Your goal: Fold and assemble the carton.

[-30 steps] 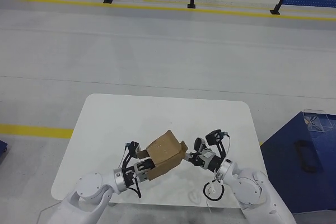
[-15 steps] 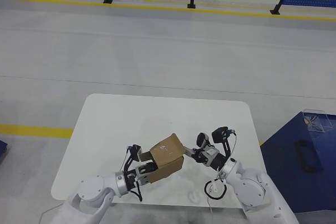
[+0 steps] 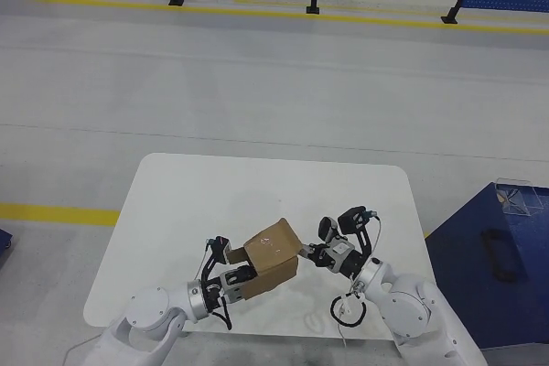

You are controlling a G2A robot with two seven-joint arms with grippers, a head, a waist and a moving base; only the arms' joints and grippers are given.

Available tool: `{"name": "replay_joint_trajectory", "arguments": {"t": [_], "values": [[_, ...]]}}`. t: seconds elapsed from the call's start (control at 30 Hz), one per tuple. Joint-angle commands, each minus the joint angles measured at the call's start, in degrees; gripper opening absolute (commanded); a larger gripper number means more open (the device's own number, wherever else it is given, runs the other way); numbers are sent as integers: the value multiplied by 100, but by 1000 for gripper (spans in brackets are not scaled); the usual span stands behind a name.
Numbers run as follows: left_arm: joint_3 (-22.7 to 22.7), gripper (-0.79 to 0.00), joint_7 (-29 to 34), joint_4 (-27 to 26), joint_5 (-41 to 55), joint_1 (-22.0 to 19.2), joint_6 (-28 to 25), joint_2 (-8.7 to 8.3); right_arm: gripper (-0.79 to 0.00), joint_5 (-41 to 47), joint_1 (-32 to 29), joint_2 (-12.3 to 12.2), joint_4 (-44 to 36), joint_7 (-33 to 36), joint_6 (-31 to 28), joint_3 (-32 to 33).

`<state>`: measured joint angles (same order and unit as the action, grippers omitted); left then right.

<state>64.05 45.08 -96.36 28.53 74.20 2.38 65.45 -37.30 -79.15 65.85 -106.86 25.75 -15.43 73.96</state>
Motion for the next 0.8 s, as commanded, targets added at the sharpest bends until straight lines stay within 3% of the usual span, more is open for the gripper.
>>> {"name": "replay_joint_trajectory", "arguments": {"t": [0.0, 0.53, 0.77], "values": [[3, -785, 1, -1, 1, 3, -3, 0, 0, 3, 5, 1, 18, 5, -8, -15], [9, -785, -30, -29, -6, 24, 4, 3, 0, -16, 76, 15, 35, -33, -10, -145], [25, -785, -25, -34, 16, 46, -19, 2, 0, 190, -30, -7, 164, -181, 127, 163]]}}
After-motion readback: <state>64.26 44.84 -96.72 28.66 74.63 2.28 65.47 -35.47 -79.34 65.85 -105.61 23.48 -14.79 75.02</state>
